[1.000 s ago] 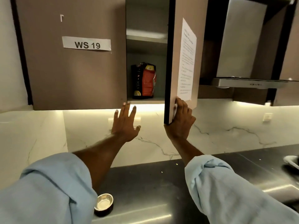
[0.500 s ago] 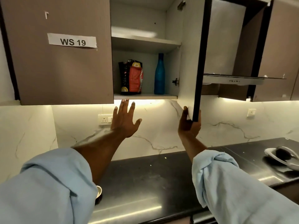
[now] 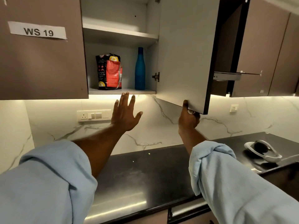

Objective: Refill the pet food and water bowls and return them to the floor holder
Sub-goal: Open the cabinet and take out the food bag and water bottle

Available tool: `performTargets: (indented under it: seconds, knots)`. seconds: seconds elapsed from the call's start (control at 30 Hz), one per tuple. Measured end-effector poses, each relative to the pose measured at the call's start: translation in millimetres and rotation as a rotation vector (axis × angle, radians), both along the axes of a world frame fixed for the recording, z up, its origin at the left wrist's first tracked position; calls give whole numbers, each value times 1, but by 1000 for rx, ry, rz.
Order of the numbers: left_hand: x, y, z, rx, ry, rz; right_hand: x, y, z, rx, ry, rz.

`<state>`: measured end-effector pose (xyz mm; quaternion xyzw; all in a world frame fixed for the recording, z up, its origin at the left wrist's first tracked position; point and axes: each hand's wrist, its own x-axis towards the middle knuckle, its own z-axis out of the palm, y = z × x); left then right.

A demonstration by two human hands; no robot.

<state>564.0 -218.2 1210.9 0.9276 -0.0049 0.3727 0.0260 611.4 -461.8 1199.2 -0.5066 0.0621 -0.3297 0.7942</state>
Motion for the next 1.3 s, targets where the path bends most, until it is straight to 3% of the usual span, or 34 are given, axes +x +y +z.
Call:
performTargets:
  seconds: [0.37, 0.8, 1.03, 1.3]
  knots:
    - [9, 3, -8, -1, 47, 64, 38, 15, -30, -209, 124, 120]
    - [70, 107, 3, -77, 6, 88, 97, 139, -17, -630, -77, 212]
    - [118, 166, 33, -120, -76, 10, 152, 206, 25, -707, -203, 150]
    - [171, 200, 61, -250, -17, -74, 197, 254, 66, -746, -351, 149]
